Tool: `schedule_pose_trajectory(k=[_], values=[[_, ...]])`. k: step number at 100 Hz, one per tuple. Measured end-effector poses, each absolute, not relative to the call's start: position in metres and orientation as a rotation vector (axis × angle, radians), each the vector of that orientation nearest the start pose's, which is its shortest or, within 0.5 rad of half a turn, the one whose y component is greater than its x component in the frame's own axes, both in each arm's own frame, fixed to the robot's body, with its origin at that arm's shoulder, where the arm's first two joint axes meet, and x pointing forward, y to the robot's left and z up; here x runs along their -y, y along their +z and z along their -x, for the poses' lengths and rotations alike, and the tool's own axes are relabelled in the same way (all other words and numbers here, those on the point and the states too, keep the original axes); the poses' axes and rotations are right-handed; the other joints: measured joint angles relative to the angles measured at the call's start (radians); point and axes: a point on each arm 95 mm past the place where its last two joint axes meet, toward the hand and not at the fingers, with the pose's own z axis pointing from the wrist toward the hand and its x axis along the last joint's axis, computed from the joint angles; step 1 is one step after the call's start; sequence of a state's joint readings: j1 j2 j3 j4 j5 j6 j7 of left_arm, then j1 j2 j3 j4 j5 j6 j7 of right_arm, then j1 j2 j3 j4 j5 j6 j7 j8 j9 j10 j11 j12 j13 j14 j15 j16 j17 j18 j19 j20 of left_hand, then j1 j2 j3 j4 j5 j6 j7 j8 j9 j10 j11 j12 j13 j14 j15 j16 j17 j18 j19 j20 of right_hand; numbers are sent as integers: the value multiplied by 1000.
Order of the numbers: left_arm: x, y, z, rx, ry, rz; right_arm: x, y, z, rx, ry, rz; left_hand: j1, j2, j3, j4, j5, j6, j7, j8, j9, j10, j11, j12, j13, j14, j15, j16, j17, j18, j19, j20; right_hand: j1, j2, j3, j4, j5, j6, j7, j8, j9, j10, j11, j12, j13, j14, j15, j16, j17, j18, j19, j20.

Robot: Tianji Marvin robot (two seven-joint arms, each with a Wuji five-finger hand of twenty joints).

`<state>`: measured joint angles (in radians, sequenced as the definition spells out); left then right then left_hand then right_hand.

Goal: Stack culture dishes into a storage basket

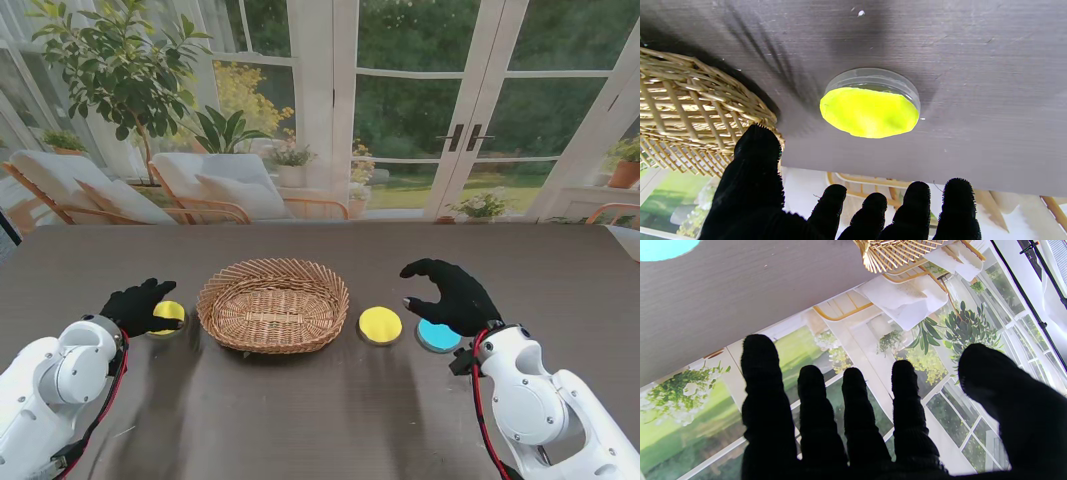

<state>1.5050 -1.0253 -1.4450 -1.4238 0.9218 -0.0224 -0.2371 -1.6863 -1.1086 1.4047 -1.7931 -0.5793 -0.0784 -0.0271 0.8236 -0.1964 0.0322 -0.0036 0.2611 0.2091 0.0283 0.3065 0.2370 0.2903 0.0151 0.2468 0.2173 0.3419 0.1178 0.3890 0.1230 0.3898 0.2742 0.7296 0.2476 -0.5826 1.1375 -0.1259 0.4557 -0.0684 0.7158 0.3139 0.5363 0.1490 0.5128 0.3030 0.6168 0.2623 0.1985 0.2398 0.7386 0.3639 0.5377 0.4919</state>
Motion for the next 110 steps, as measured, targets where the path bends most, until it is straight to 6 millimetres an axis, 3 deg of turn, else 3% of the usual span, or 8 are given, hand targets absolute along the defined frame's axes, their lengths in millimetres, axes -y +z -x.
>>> schedule_pose_trajectory(k=[13, 25, 37, 58, 75, 110], values=[[-140, -336, -438, -1487, -1116, 1519, 28, -264, -385, -1126, 1865, -1464, -8, -20, 2, 0, 0, -8, 0, 0, 0, -6, 0, 0, 24, 0, 23, 45, 4, 0, 50, 60, 0, 0, 0, 0, 0, 0, 0, 0, 0, 0, 0, 0, 0, 0, 0, 0, 0, 0, -1, 0], [-140, -338, -444, -1500, -1106, 1519, 28, -264, -385, -1127, 1865, -1464, -8, -20, 2, 0, 0, -9, 0, 1, 0, -10, 0, 0, 25, 0, 23, 59, 4, 0, 74, 79, 0, 0, 0, 0, 0, 0, 0, 0, 0, 0, 0, 0, 0, 0, 0, 0, 0, 0, -1, 0], [-140, -340, -448, -1511, -1094, 1518, 27, -264, -385, -1130, 1863, -1467, -8, -22, 2, 0, 0, -10, 0, 1, 0, -11, 0, 0, 50, 0, 75, 133, -5, -4, 237, 142, 0, 0, 0, 0, 0, 0, 0, 0, 0, 0, 0, 0, 0, 0, 0, 0, 0, 0, -1, 0], [-140, -341, -451, -1570, -1028, 1510, 27, -264, -385, -1133, 1861, -1469, -28, -27, -8, 0, -3, -34, 0, 2, 0, -19, 0, 0, 74, -11, 317, 403, -28, -66, 738, 268, 0, 0, 0, 0, 0, 0, 0, 0, 0, 0, 0, 0, 0, 0, 0, 0, 0, 0, -1, 0], [-143, -341, -453, -1591, -999, 1505, 28, -264, -386, -1134, 1861, -1469, -55, -30, -20, 6, -7, -59, 0, 9, 0, -27, 1, 0, 74, -11, 504, 539, -8, -115, 981, 336, 0, 0, 0, 0, 0, 0, 0, 0, 0, 0, 0, 0, 0, 0, 0, 0, 0, 0, -1, 0], [-147, -343, -459, -1607, -938, 1491, 27, -265, -387, -1142, 1859, -1470, -56, -45, -20, 6, -43, -99, -5, 21, 0, -31, 7, 1, 100, -13, 627, 606, 64, -128, 1059, 389, 0, 0, 0, 0, 1, 0, 0, 0, 0, 0, 0, 0, 0, 0, 0, 0, 0, 0, -1, 0]])
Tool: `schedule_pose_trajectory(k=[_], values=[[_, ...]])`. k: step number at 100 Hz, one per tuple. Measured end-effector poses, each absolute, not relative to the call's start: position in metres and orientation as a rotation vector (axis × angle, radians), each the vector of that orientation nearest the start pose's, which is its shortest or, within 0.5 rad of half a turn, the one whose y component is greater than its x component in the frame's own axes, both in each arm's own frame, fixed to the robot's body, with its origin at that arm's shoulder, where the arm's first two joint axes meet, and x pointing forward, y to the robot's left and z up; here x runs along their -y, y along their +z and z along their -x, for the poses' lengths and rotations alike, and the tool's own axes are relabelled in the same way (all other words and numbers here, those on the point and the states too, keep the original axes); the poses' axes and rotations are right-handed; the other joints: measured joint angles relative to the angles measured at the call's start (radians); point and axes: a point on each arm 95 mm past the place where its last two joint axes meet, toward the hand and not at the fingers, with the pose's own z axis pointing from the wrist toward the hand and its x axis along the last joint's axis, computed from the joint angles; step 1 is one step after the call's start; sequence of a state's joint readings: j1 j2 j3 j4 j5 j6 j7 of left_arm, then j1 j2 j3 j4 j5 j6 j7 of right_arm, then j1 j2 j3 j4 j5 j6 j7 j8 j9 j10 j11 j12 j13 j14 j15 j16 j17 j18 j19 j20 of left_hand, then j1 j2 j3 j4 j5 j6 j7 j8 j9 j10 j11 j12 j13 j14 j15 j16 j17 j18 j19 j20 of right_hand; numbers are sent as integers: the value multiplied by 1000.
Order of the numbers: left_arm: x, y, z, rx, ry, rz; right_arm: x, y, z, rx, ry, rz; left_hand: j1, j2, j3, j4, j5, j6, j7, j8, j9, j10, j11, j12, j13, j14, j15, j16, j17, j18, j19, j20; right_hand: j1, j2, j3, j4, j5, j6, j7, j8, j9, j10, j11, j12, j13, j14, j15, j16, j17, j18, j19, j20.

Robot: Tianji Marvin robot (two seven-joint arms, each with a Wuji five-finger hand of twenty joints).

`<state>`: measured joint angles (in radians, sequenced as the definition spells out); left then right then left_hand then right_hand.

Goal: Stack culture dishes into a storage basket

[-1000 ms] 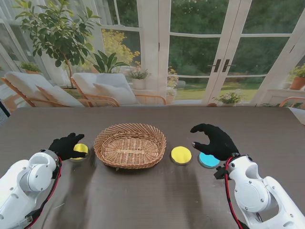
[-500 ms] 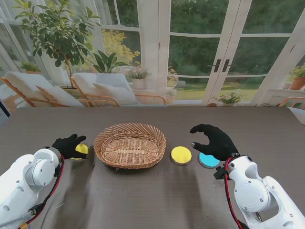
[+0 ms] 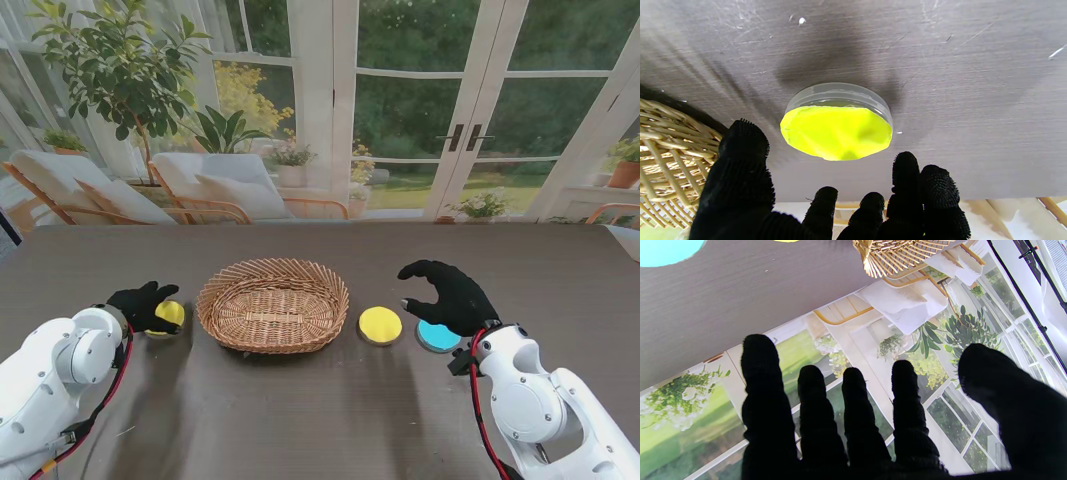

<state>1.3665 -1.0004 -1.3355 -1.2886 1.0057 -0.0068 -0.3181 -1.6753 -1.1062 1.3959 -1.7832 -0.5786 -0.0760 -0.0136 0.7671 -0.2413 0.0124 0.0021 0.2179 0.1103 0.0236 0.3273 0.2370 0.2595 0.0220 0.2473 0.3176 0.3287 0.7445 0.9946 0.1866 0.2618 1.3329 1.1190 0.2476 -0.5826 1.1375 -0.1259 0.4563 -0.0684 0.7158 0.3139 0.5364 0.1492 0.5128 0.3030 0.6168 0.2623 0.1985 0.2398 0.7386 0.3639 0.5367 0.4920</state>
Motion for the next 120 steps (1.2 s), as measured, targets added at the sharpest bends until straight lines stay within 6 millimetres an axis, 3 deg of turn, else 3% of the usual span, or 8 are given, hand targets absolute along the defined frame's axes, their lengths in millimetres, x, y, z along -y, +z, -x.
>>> schedule_pose_trajectory(k=[15, 30, 40, 105, 120], values=[[-148, -347, -462, -1616, -914, 1499, 27, -266, -388, -1142, 1857, -1470, 0, 0, 0, 0, -26, -45, 0, 5, 0, 1, 5, 11, 31, 1, 38, 25, 49, 0, 38, 33, 0, 0, 0, 0, 4, -1, 0, 0, 0, 0, 0, 0, 0, 0, 0, 0, 0, 0, 0, 0], [-148, -352, -465, -1609, -911, 1519, 27, -266, -389, -1145, 1857, -1471, 0, 0, 0, 0, -26, -58, 0, 9, 20, 98, 12, 22, 102, 12, 103, 52, 114, 0, 87, 72, 0, 0, 0, 0, 10, -1, 6, 0, 0, 0, 0, 0, 0, 0, 0, 0, 0, 0, 0, 0], [-147, -355, -467, -1610, -910, 1526, 27, -266, -389, -1149, 1856, -1472, 0, 0, 0, 0, -26, -60, -1, 11, 31, 126, 18, 27, 131, 12, 130, 62, 145, 0, 99, 77, 0, 0, 0, 0, 10, -7, 6, 0, 0, 0, 0, 0, 0, 0, 0, 0, 0, 0, 0, 0], [-142, -360, -482, -1672, -833, 1539, 27, -268, -389, -1160, 1852, -1482, 0, 0, 0, 0, -26, -60, -1, 22, 84, 140, 30, 77, 188, -26, 280, 126, 241, -10, 195, 123, 0, 0, 0, 0, 10, -12, 3, 0, 0, 0, 0, 0, 0, 0, 0, 0, 0, 0, -10, 0], [-141, -359, -482, -1672, -818, 1553, 28, -269, -389, -1161, 1850, -1484, 0, 0, 0, 0, -26, -60, -2, 22, 96, 160, 37, 96, 232, -45, 303, 114, 278, -10, 211, 123, 0, 0, 0, 0, 10, -13, 2, 0, 0, 0, 0, 0, 0, 0, 0, 0, 0, 0, -10, 0]])
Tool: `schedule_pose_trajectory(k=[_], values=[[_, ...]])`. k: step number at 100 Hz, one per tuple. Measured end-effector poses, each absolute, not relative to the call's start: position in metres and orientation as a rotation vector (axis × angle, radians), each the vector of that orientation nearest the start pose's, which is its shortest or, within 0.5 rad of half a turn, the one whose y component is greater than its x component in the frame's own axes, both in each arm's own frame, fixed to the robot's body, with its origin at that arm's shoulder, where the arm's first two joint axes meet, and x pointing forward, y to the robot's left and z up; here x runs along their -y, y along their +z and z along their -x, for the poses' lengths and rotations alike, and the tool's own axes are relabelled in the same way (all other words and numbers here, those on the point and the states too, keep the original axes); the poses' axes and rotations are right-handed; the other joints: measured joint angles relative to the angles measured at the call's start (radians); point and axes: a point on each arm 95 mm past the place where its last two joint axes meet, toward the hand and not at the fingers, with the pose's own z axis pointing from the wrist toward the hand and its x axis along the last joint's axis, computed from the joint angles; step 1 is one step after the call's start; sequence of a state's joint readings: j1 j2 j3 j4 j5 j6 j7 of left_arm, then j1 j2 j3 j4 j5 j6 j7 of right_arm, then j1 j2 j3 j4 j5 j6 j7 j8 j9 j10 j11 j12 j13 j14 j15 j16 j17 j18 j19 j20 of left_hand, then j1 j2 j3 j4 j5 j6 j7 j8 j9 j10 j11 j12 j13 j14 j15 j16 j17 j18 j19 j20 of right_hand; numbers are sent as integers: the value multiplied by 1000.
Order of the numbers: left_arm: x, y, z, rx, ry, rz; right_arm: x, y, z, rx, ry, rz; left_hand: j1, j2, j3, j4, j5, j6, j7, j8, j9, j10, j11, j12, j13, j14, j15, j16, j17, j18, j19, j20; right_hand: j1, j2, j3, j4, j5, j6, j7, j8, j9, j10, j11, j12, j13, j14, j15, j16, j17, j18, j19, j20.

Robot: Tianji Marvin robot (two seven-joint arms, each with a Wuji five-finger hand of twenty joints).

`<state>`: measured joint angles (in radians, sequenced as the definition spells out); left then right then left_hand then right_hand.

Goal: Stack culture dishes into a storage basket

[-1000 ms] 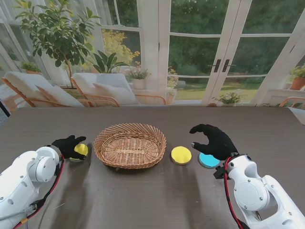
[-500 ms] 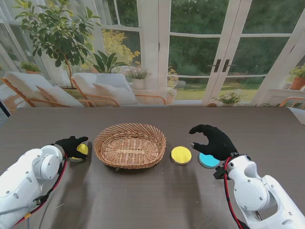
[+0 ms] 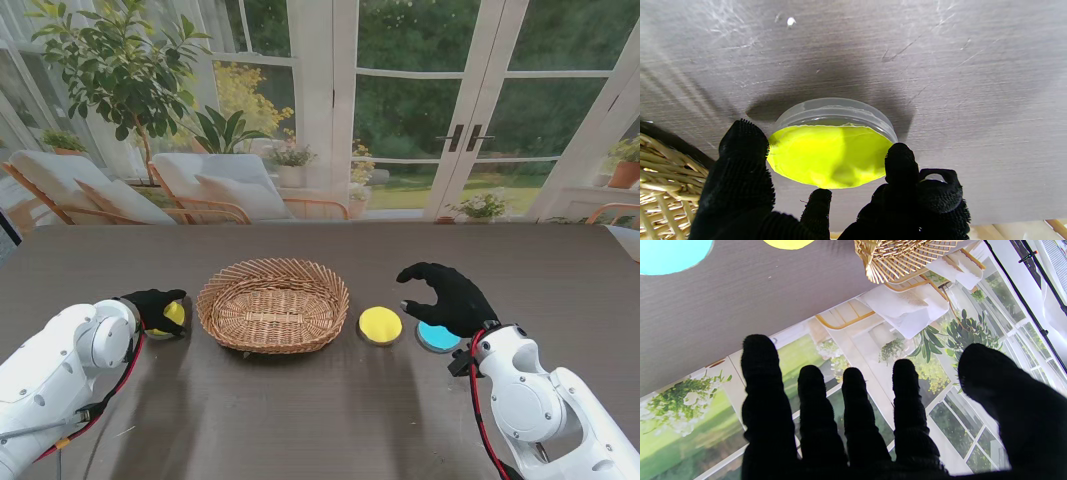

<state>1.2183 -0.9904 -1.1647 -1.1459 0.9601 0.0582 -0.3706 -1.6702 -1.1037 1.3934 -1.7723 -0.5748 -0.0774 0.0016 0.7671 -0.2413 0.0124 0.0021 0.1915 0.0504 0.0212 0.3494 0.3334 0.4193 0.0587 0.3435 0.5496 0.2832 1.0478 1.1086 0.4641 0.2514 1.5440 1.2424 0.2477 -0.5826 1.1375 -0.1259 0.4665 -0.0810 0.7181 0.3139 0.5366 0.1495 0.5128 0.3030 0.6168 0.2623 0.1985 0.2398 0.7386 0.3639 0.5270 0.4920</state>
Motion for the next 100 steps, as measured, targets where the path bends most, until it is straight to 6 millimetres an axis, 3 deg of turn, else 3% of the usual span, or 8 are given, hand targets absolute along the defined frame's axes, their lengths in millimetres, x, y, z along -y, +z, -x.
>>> schedule_pose_trajectory(k=[19, 32, 53, 64, 79, 83, 100], values=[[-139, -359, -481, -1680, -810, 1553, 28, -269, -389, -1165, 1849, -1488, -1, 0, 5, 0, 0, 0, -4, -1, 36, 26, 17, 42, 32, -26, 93, 11, 56, -10, 49, -4, 0, 0, 0, 0, 0, 0, 0, 0, 0, 0, 0, 0, 0, 0, 0, 0, 0, 0, 0, 0], [-139, -359, -481, -1685, -794, 1561, 28, -270, -389, -1166, 1847, -1489, 3, -20, 59, -6, -10, 0, -6, -10, 63, 32, 27, 92, 92, -77, 166, 12, 101, -27, 84, -55, 0, 0, 0, 0, 0, -1, -1, 0, 0, 0, 0, 0, 0, 0, 0, 0, 0, 0, 0, 0], [-137, -361, -478, -1696, -783, 1557, 28, -270, -389, -1169, 1845, -1490, 2, -85, 286, -7, -10, 0, -7, -15, 111, 51, 38, 165, 210, -171, 268, 9, 203, -62, 152, -155, 0, 0, 0, 0, 0, -1, -1, 0, 0, 0, 0, 0, 0, 0, 0, 0, 0, 0, 0, 0], [-137, -363, -477, -1690, -780, 1548, 28, -271, -389, -1171, 1844, -1490, -15, -88, 329, -9, -10, 0, -8, -15, 111, 51, 37, 176, 257, -202, 281, -4, 240, -73, 168, -203, 0, 0, 0, 0, 0, -1, -1, 0, 0, 0, 0, 0, 0, 0, 0, 0, 0, 0, 0, 0], [-136, -363, -476, -1679, -789, 1538, 28, -271, -389, -1173, 1843, -1490, -20, -124, 370, -11, 5, 0, -5, -12, 151, 56, 26, 178, 292, -220, 293, -18, 281, -77, 190, -250, 1, 0, 0, 0, 0, -1, -1, 0, 0, 0, 0, 0, 0, 0, 0, 1, 0, 0, 0, 0], [-136, -363, -476, -1676, -791, 1537, 28, -271, -389, -1173, 1843, -1491, -20, -128, 382, -31, 9, 0, -5, -10, 159, 56, 26, 178, 311, -224, 302, -27, 293, -81, 192, -259, 1, 0, 0, 0, 0, -1, -1, 0, 0, 0, 0, 0, 0, 0, 0, 1, 0, 0, 0, 0], [-136, -364, -475, -1661, -792, 1534, 28, -272, -389, -1176, 1842, -1491, -30, -138, 401, -42, 21, -12, 7, 2, 177, 57, 26, 181, 362, -245, 324, -41, 345, -97, 211, -316, 1, -15, 0, 0, 0, -1, -1, 0, 0, 0, 0, 0, 0, 0, 0, 1, 0, 0, 0, 0]])
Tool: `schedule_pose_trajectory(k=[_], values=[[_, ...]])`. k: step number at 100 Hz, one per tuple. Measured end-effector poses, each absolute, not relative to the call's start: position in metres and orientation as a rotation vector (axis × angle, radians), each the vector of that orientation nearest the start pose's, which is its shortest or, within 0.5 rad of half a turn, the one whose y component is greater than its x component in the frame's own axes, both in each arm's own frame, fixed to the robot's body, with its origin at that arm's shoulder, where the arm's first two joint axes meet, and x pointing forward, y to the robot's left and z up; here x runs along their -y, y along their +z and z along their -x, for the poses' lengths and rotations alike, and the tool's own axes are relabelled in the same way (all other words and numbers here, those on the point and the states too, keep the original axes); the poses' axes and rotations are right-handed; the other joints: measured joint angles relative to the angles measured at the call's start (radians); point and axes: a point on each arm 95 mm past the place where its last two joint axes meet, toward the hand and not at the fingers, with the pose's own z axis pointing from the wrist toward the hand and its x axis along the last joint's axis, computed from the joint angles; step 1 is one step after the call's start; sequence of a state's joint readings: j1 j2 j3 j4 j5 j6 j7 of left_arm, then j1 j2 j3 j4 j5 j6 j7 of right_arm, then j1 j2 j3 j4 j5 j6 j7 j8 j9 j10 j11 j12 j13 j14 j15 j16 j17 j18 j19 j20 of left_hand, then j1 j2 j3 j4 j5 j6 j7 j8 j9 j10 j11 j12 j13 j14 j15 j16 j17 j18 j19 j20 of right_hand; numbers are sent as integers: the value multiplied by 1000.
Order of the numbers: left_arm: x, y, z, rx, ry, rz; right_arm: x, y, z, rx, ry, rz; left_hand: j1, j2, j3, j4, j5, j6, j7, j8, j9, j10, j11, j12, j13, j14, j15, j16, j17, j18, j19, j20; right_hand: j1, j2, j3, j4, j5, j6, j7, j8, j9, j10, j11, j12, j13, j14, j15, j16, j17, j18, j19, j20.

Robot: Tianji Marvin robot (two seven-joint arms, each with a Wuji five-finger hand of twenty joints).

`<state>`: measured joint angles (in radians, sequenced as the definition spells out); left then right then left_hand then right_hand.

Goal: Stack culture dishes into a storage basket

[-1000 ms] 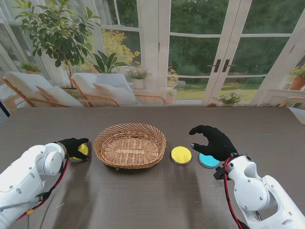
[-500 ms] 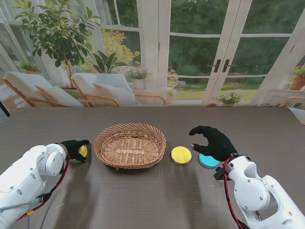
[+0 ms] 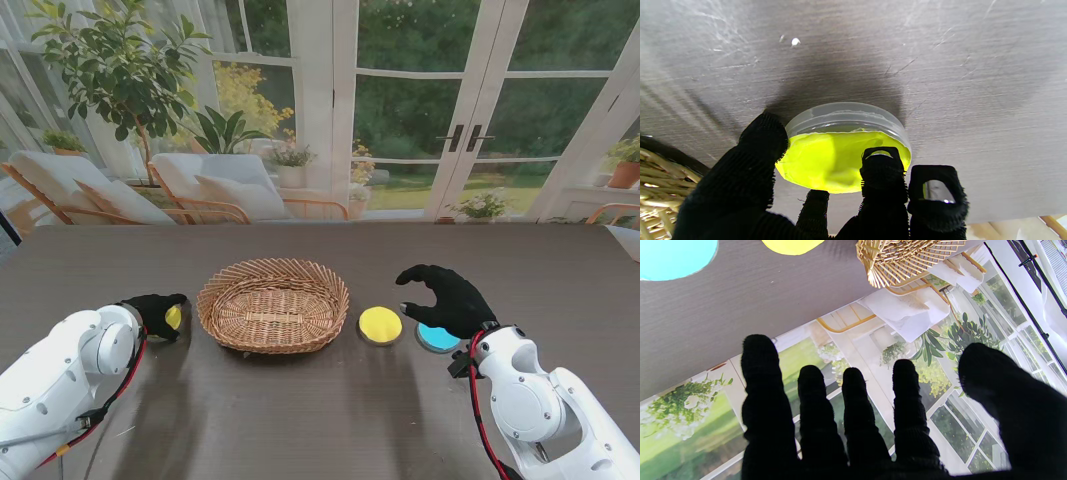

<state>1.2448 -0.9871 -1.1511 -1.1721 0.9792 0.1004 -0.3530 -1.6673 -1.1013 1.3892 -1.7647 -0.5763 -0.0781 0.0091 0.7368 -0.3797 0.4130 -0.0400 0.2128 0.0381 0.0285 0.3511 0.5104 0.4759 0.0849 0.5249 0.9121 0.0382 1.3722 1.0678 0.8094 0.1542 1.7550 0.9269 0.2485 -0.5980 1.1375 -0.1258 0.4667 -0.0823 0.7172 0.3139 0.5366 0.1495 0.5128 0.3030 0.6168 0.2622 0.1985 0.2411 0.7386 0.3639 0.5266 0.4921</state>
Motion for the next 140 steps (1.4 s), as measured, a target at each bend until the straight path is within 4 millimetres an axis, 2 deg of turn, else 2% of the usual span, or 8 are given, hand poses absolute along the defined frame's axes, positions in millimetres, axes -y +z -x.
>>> schedule_pose_trajectory(k=[17, 20, 42, 53, 71, 106, 140], values=[[-136, -365, -471, -1646, -793, 1526, 27, -272, -389, 1622, -2529, 2049, -15, -2, 9, -2, 49, -22, 43, 59, 47, 19, 0, 22, 67, -22, 30, -25, 55, -5, 28, -80, 0, -1, 0, 0, 2, 0, 0, 0, 0, 0, 0, 0, 0, 0, 0, 0, 0, 0, 0, 0], [-137, -366, -471, -1641, -795, 1522, 27, -272, -389, 1622, -2529, 2049, -21, -5, 15, -10, 53, -25, 46, 69, 54, 20, 2, 23, 77, -25, 37, -26, 60, -5, 29, -84, 0, -1, 0, 0, 10, 0, -1, 0, 0, 0, 0, 0, 0, 0, 0, 0, 0, 0, 0, 0], [-139, -366, -467, -1625, -800, 1523, 27, -273, -389, 1624, -2525, 2048, -30, -12, 25, -9, 58, -39, 76, 147, 66, 21, 15, 34, 103, -26, 43, -38, 75, -6, 34, -128, 0, -1, 0, 0, 10, 0, -1, 0, 0, 0, 0, 0, 0, 0, 0, 0, 0, 0, 0, 0], [-140, -366, -466, -1620, -803, 1523, 26, -273, -389, 1623, -2524, 2049, -30, -16, 26, -10, 58, -41, 86, 173, 76, 22, 15, 34, 104, -26, 44, -39, 83, -6, 34, -131, 0, -1, 0, 0, 10, 0, -1, 0, 0, 0, 0, 0, 0, 0, 0, 7, 0, 0, 0, 0], [-143, -364, -461, -1616, -807, 1526, 26, -273, -389, 1623, -2523, 2050, -30, -61, 35, -10, 79, -43, 110, 204, 104, 22, 25, 46, 106, -27, 53, -46, 87, -6, 34, -144, 0, -1, 0, 0, 10, 0, -1, 0, 0, 0, 0, 0, 0, 0, 0, 7, 0, 0, 0, 0], [-147, -348, -448, -1613, -863, 1532, 27, -273, -389, 1624, -2524, 2050, -30, -61, 35, -11, 98, -40, 158, 232, 104, 22, 36, 47, 106, -27, 53, -47, 87, -6, 34, -145, 0, -1, 0, 0, 10, 0, -1, 0, 0, 0, 0, 0, 0, 0, 0, 7, 0, 0, 0, 0], [-146, -309, -432, -1614, -938, 1490, 27, -273, -389, 1626, -2522, 2050, -30, -61, 35, -11, 113, -39, 163, 232, 107, 22, 40, 47, 106, -27, 53, -47, 87, -6, 35, -146, 0, -1, 0, 0, 10, 0, -1, 0, 0, 0, 0, 0, 0, 0, 0, 7, 0, 0, 0, 0]])
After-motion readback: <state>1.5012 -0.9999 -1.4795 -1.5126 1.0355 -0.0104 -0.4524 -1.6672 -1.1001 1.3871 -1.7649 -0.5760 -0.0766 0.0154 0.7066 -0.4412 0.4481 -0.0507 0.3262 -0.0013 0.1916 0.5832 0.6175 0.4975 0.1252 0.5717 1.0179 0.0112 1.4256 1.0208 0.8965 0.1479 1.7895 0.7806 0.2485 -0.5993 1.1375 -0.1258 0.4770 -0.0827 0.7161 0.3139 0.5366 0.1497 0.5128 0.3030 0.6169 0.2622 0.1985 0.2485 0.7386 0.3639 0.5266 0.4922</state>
